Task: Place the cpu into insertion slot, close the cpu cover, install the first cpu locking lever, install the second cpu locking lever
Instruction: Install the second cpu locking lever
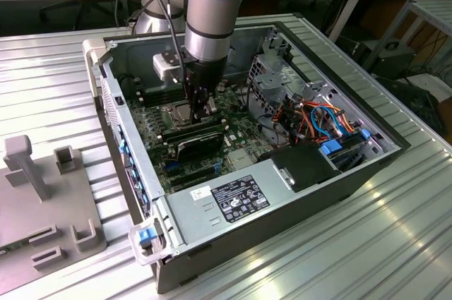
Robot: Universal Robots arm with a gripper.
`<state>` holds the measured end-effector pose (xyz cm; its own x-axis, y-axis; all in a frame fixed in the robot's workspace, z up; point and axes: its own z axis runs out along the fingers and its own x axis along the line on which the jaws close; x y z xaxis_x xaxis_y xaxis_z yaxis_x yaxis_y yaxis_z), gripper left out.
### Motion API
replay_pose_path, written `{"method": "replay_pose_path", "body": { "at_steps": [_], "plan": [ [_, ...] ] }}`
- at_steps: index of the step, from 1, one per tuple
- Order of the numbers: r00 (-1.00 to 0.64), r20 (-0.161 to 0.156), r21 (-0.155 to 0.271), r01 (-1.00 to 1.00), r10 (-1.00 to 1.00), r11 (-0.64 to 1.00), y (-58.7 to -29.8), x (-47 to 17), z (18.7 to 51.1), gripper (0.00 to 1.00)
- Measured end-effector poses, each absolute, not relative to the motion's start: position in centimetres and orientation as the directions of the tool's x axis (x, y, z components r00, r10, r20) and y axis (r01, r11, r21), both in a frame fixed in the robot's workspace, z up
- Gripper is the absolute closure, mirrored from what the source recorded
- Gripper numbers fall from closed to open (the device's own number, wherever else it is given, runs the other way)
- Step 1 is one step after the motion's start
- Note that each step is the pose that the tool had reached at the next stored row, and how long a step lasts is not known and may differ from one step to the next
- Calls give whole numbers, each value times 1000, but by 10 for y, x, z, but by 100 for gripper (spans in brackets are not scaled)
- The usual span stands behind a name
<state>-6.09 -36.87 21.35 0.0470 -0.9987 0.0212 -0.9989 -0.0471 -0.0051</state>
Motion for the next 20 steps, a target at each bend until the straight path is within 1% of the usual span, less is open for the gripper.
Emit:
{"method": "replay_pose_path", "body": {
  "at_steps": [20],
  "plan": [
    [47,10,-6,-999,-999,-47,-364,-63,204,89]
  ]
}}
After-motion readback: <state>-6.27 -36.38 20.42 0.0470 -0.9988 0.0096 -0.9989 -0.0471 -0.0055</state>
